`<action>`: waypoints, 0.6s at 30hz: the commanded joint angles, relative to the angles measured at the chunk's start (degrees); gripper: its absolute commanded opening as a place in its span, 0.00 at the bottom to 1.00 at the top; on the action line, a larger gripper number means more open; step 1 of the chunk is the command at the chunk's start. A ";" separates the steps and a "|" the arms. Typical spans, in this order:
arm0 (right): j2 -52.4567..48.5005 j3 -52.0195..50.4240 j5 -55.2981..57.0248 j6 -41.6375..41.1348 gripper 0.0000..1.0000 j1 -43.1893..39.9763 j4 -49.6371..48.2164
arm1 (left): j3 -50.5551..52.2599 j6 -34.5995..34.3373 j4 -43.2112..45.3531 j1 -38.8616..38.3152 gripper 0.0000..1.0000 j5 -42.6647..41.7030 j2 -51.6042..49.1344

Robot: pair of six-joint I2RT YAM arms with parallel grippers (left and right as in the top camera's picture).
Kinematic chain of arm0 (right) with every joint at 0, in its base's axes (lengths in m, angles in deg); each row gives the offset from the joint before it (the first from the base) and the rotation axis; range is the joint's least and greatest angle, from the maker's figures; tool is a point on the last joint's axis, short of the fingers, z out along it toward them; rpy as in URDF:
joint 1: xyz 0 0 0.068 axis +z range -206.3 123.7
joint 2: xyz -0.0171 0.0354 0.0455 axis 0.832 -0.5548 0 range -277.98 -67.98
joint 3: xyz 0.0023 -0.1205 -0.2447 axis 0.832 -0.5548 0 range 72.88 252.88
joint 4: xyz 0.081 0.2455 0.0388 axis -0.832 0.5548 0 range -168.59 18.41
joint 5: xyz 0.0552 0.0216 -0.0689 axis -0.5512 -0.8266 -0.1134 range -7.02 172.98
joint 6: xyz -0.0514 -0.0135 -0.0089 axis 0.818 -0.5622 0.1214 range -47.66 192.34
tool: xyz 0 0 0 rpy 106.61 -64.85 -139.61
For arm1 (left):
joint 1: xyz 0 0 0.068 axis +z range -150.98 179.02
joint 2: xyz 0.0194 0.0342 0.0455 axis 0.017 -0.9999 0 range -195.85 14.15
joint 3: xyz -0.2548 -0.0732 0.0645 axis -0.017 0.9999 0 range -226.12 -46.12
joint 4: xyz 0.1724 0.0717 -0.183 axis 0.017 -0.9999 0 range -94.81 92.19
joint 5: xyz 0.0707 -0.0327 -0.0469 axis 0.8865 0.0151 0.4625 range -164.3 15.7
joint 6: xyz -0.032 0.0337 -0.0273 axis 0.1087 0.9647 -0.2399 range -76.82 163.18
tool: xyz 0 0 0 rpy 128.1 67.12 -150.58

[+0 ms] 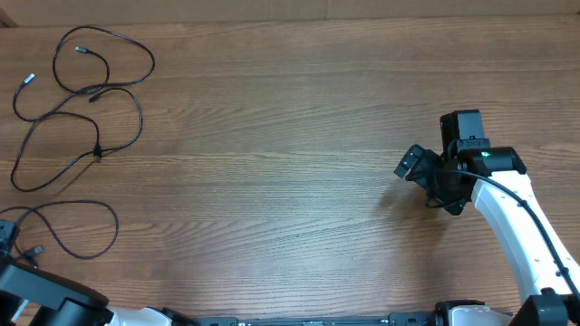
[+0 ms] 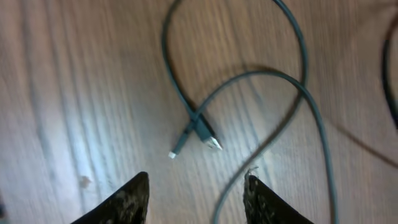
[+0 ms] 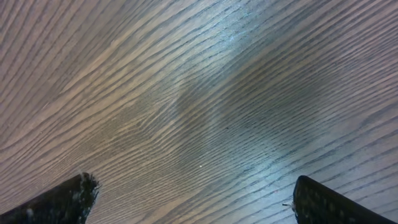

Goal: Untangle cables

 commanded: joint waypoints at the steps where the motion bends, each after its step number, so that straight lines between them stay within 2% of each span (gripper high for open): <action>1: -0.04 0.20 0.83 0.11 1.00 -0.22 -0.26 | -1.14 1.22 0.28 -0.35 0.55 -16.24 1.07; 2: -0.04 0.20 0.83 0.13 1.00 -0.22 -0.26 | -1.14 1.66 0.74 -0.55 0.57 -20.35 1.49; 3: -0.04 0.20 0.83 0.11 1.00 -0.22 -0.26 | -1.16 2.75 1.44 -1.29 0.60 -28.85 2.45; 5: -0.04 0.20 0.83 0.11 1.00 -0.22 -0.26 | -1.16 5.62 2.49 -2.82 0.69 -37.57 3.50; 6: -0.04 0.20 0.83 0.11 1.00 -0.22 -0.26 | -1.16 7.76 2.86 -4.11 0.79 -41.07 4.07; 7: -0.04 0.20 0.83 0.11 1.00 -0.22 -0.26 | -1.16 9.11 2.93 -5.97 1.00 -43.19 4.79; 10: -0.04 0.20 0.83 0.11 1.00 -0.22 -0.26 | -1.16 9.07 2.60 -13.70 1.00 -41.57 7.10; 14: -0.04 0.20 0.83 0.13 1.00 -0.22 -0.26 | -1.16 8.79 1.95 -28.30 1.00 -35.69 11.69; 15: -0.04 0.20 0.83 0.11 1.00 -0.22 -0.26 | -1.16 8.59 1.09 -35.12 1.00 -31.78 14.45; 18: -0.04 0.20 0.83 0.11 1.00 -0.22 -0.26 | -1.16 8.37 -0.94 -45.13 1.00 -25.57 19.65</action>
